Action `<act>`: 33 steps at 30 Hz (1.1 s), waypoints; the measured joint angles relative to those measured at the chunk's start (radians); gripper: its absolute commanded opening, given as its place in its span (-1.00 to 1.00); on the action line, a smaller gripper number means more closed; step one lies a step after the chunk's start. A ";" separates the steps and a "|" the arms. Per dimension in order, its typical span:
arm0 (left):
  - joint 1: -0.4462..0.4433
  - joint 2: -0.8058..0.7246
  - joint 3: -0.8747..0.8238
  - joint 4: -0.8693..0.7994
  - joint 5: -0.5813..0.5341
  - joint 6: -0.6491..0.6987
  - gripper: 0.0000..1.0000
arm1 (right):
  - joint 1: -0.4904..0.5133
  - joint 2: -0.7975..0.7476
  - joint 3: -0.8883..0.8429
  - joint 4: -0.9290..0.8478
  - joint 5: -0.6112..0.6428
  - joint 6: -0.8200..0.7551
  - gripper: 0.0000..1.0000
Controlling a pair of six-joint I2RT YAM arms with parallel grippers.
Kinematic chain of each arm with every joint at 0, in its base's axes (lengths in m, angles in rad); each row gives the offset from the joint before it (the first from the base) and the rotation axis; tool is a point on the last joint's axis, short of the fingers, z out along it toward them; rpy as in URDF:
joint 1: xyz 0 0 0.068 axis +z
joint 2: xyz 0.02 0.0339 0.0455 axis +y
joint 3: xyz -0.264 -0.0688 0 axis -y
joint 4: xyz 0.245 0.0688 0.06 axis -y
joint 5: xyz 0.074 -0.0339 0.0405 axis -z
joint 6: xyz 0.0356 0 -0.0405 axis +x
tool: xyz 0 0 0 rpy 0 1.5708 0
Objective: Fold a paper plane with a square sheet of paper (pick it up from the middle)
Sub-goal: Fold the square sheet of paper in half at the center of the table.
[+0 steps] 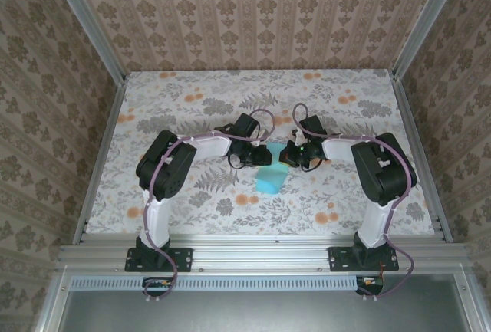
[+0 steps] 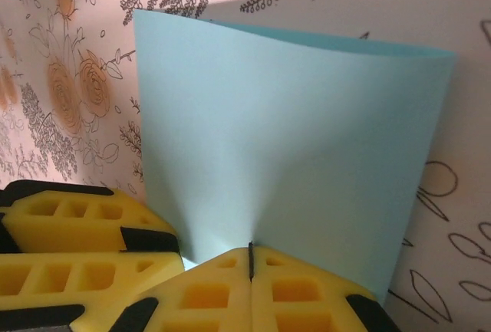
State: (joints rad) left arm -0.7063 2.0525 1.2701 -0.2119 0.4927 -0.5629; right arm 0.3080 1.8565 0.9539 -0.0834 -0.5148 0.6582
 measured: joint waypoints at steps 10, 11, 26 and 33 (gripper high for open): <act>0.001 0.001 -0.001 0.002 0.000 0.011 -0.59 | -0.043 0.005 0.003 -0.003 -0.002 -0.034 -0.87; 0.001 0.001 -0.002 0.003 0.000 0.013 -0.59 | -0.052 0.002 0.000 -0.003 -0.001 -0.035 -0.87; 0.001 0.002 -0.002 0.003 0.001 0.018 -0.59 | -0.019 -0.058 0.015 -0.004 0.029 -0.008 -0.88; 0.001 0.002 -0.002 0.002 0.001 0.024 -0.59 | -0.005 0.014 0.059 0.013 0.038 -0.005 -0.89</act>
State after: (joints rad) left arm -0.7055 2.0541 1.2682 -0.2096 0.4934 -0.5392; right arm 0.3031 1.8706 1.0130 -0.0708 -0.4767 0.6533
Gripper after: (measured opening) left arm 0.202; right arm 0.060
